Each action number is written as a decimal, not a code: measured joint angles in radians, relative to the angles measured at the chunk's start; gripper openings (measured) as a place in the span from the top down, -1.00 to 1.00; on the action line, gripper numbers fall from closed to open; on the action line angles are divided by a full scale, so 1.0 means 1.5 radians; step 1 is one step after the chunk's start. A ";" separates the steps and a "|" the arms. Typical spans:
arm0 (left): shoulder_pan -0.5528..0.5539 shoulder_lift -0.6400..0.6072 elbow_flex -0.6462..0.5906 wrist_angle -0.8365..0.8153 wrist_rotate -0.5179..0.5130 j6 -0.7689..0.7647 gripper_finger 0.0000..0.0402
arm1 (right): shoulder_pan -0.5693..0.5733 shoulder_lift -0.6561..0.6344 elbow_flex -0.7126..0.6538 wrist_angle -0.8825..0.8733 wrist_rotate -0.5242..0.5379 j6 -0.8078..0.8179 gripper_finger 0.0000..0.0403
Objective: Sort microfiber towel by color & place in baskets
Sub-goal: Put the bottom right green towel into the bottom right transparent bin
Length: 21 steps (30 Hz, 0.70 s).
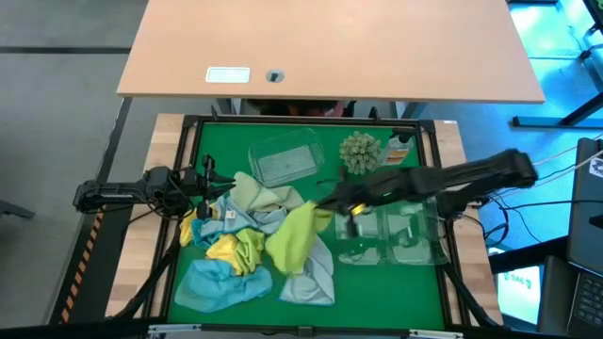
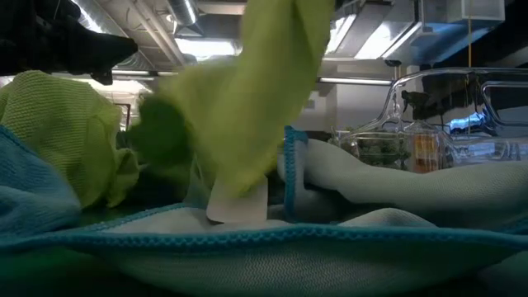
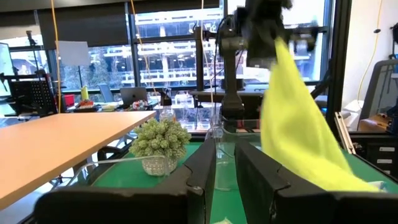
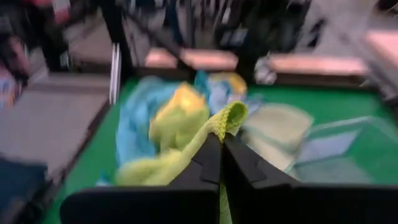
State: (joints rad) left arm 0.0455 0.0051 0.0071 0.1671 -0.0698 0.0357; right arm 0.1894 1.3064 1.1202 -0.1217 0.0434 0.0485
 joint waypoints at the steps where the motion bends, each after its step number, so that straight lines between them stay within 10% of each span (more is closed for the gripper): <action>1: 0.000 0.000 0.000 0.001 0.000 0.000 0.72 | 0.000 -0.028 0.000 -0.008 0.005 0.005 0.99; 21: 0.000 0.000 0.000 0.001 0.000 0.000 0.72 | 0.000 -0.430 0.000 -0.220 0.006 0.185 1.00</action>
State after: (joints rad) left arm 0.0454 0.0051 0.0071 0.1680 -0.0700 0.0355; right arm 0.1894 0.6612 1.1207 -0.4519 0.0528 0.3265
